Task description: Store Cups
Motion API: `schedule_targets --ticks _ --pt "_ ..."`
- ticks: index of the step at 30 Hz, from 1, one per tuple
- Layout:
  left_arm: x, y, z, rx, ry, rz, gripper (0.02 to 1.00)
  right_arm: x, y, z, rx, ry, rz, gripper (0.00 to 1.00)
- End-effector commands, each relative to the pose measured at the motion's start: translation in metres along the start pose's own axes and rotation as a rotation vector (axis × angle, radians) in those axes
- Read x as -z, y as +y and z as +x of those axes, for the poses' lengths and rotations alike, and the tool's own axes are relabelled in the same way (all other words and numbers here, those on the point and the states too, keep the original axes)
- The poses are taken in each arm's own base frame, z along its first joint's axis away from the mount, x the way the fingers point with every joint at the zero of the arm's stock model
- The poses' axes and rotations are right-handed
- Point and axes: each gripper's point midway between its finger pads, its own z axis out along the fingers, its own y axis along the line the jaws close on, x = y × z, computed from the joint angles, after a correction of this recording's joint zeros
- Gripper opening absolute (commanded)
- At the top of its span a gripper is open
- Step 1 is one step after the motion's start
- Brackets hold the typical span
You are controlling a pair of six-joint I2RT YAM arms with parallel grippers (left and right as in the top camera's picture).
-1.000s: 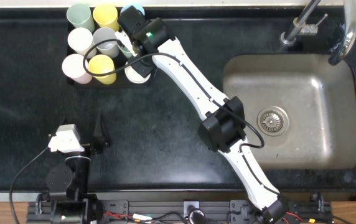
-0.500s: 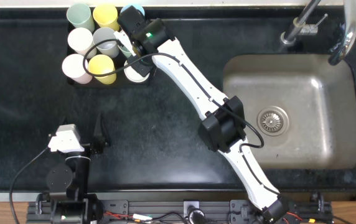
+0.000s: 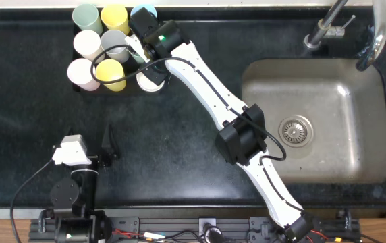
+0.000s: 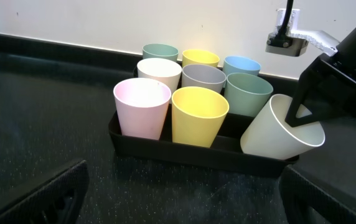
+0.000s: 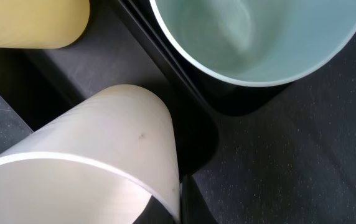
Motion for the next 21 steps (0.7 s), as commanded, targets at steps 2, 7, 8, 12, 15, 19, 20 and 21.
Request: schedule_targets --ticks 2,7,8,12,15,19,20,21 --pt "0.0 0.001 0.0 -0.024 -0.005 -0.001 1.0 0.001 -0.001 0.001 0.007 0.0 -0.006 0.042" --pt "0.0 0.001 0.0 -0.024 -0.005 -0.001 1.0 0.001 -0.002 0.001 0.005 0.002 -0.001 0.045" --pt "0.0 0.001 0.0 -0.025 -0.005 -0.001 1.0 0.0 -0.004 0.002 0.004 0.005 0.002 0.042" --pt "0.0 0.001 0.0 -0.025 -0.006 -0.001 1.0 -0.01 -0.008 0.006 0.003 0.029 0.025 0.042" --pt "0.0 0.001 0.0 -0.024 -0.006 -0.001 1.0 -0.012 -0.012 0.007 0.004 0.033 0.046 0.042" --pt "0.0 0.001 0.0 -0.025 -0.005 -0.001 1.0 -0.012 -0.012 0.006 0.003 0.029 0.045 0.042" --pt "0.0 0.001 0.0 -0.024 -0.005 -0.001 1.0 -0.012 -0.011 0.006 0.003 0.028 0.04 0.04" --pt "0.0 0.001 0.0 -0.025 -0.005 -0.001 1.0 -0.012 -0.01 0.005 0.003 0.027 0.038 0.042"
